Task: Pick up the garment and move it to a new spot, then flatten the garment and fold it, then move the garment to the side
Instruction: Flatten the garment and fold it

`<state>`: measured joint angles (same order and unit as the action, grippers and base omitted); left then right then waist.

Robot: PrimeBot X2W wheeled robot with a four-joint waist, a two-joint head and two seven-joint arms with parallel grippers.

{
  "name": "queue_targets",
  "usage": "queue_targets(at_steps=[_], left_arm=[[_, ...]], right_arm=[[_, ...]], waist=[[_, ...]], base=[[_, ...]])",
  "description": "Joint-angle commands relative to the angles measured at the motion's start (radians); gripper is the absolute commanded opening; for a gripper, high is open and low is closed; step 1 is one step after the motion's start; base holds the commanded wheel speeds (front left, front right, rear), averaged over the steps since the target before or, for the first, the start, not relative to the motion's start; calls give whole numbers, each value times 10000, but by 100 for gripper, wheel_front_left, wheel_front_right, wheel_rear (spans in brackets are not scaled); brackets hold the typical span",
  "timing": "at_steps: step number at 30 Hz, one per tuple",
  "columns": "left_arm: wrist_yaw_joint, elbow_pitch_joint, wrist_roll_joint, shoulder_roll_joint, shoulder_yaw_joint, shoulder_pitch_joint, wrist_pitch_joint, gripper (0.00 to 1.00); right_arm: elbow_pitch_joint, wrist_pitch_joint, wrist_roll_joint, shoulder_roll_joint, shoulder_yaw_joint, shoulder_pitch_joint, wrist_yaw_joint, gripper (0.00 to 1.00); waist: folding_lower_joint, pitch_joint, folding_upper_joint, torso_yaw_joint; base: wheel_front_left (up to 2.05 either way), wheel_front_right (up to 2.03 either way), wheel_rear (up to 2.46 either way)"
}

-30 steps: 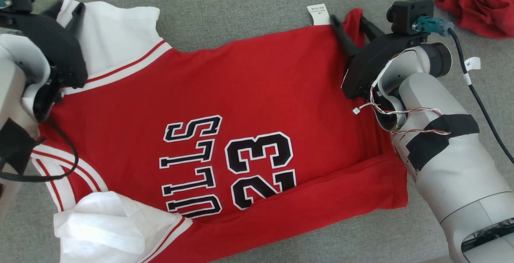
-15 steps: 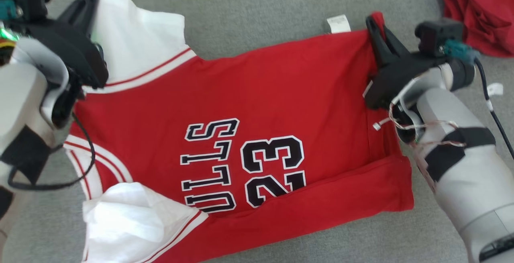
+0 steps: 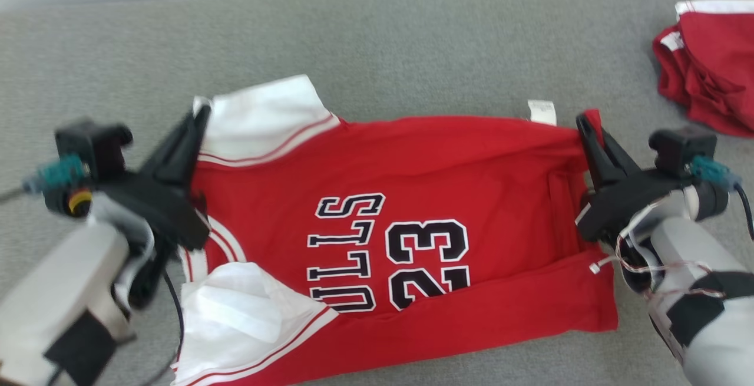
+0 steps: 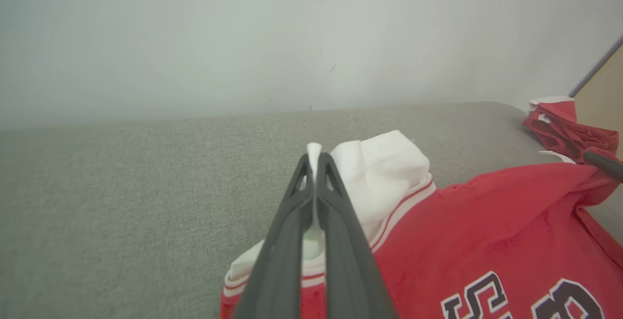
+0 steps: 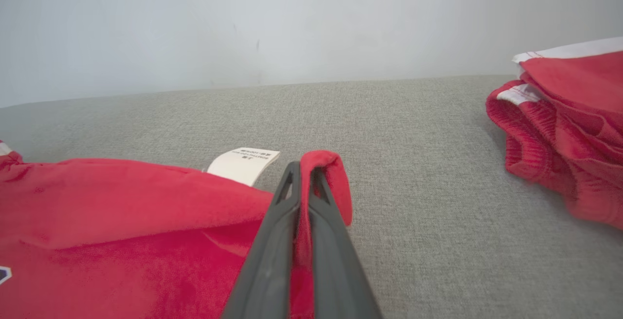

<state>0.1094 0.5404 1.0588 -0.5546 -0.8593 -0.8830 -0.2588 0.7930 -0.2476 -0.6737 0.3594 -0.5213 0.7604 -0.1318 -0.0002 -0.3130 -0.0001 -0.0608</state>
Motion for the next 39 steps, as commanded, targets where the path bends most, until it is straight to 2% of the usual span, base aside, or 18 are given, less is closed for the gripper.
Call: queue_targets(at_steps=[1,9,16,22,23,24,25,33,39], left_arm=[[-154,-281,68,-49,152,536,-59,0],[-897,-2269,-573,110,1484,3270,-62,0],[-1029,-3104,-1086,689,2262,5106,-64,0],[-939,-3065,-1376,1178,2705,6304,-64,0],[-926,-3050,-1400,1286,2766,6406,-65,36],[-926,-3034,-1465,1373,2865,6525,-66,58],[-914,-3006,-1541,1442,2953,6648,-66,99],[-958,-3104,-2774,1896,3992,7127,-66,100],[-1254,-4155,-4906,2675,5992,7757,-66,100]], right_arm=[[-142,-84,-123,150,11,-313,30,0],[-1026,-160,-577,559,139,-1645,30,0],[-1784,-168,-724,828,594,-2939,30,0],[-2128,-29,-669,896,1040,-3887,30,2],[-2184,-15,-617,897,1081,-3970,30,47],[-2233,18,-570,888,1130,-4041,30,85],[-2255,54,-542,877,1192,-4146,30,100],[-2585,119,-385,812,1641,-4694,30,100],[-2757,391,-241,773,1963,-4806,30,100]], waist=[[2,401,1,341],[2,846,1,543],[2,1133,1,735],[2,1332,1,716],[2,1367,1,713],[2,1403,1,702],[2,1440,1,699],[2,1619,1,735],[2,1768,1,754]], base=[[0,0,0],[0,0,0],[0,0,0],[0,0,0],[0,0,0],[0,0,0],[0,0,0],[0,0,0],[0,0,0]])
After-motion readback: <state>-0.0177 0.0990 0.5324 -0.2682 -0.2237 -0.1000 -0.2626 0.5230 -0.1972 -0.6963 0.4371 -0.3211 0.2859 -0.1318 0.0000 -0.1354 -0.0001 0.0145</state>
